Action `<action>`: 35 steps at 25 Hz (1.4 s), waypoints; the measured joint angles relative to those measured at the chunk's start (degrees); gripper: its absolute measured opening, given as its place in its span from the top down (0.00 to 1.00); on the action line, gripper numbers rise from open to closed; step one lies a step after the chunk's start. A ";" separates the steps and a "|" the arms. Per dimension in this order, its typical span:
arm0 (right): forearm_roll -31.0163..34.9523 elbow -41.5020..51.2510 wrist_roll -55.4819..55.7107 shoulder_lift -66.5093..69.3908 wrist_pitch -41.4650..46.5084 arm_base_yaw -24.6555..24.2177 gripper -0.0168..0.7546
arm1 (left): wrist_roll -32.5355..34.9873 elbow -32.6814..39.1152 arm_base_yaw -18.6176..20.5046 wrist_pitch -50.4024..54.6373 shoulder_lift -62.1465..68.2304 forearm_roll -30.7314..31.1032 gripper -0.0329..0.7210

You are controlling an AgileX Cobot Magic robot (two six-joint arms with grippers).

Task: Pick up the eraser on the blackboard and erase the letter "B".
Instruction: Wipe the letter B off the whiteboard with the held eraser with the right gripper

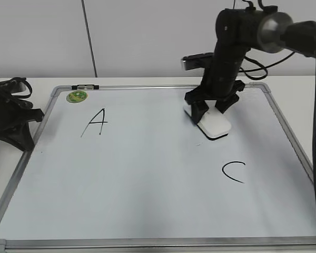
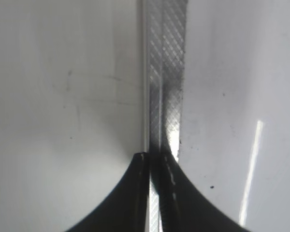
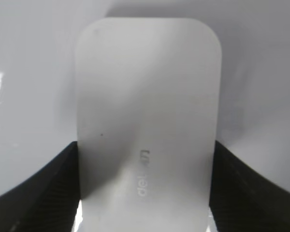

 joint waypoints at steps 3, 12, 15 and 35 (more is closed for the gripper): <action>-0.32 0.00 0.00 0.00 0.00 -2.26 0.26 | 0.00 0.00 0.00 0.00 0.00 0.00 0.94; -0.48 0.00 0.10 -0.13 0.10 -1.87 0.26 | 0.00 0.00 0.00 0.00 0.00 0.00 0.94; -0.97 0.00 0.10 -0.13 0.10 0.42 0.26 | 0.00 0.00 0.00 0.00 0.00 0.00 0.94; -0.62 0.23 -2.87 -0.13 0.21 10.28 0.26 | 0.00 0.00 0.00 0.00 0.00 0.00 0.94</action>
